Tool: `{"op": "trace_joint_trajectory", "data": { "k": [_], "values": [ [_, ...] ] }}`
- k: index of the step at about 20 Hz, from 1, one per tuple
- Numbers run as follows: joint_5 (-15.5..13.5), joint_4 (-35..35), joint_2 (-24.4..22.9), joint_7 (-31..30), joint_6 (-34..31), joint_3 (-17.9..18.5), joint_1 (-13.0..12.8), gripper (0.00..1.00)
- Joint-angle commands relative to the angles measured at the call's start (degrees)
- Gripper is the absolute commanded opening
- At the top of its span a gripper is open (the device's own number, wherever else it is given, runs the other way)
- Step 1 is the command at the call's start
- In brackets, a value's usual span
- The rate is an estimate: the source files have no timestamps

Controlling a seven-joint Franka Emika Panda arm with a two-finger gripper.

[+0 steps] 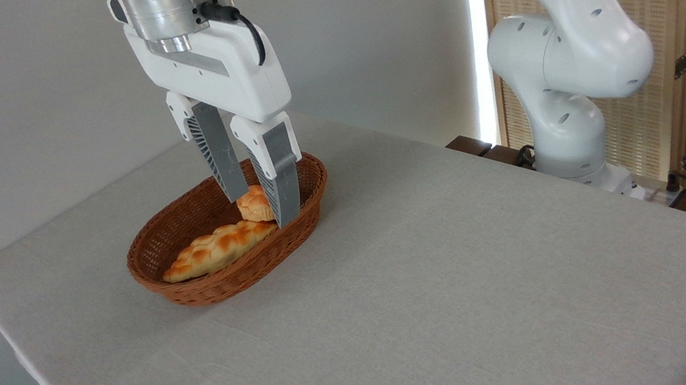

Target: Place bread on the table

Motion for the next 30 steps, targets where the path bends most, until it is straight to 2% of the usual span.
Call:
{"op": "trace_joint_trajectory", "data": {
  "k": [1, 16, 17, 18, 19, 21, 25, 27, 30],
  "values": [
    [-0.46, 0.57, -0.04, 0.14, -0.99, 0.28, 0.28, 1.0],
    [-0.55, 0.48, -0.04, -0.04, 1.38, -0.51, -0.06, 1.0],
    [-0.55, -0.31, -0.3, 0.14, 1.38, -0.6, -0.59, 1.0],
    [-0.63, -1.18, -0.39, 0.14, 1.47, -0.78, -2.42, 1.0],
    [-0.55, -1.8, -0.48, -0.21, 1.64, -1.3, -3.83, 1.0],
    [-1.15, -5.13, -1.35, -0.04, 3.13, -3.75, -4.37, 1.0],
    [-2.48, -18.3, -5.56, 0.14, 17.43, -11.14, -4.46, 1.0],
    [-2.74, -21.14, -6.71, 0.14, 21.06, -11.76, -5.16, 1.0],
    [-6.51, -21.23, -6.72, -0.04, 20.72, -12.55, -7.36, 1.0]
  ]
}}
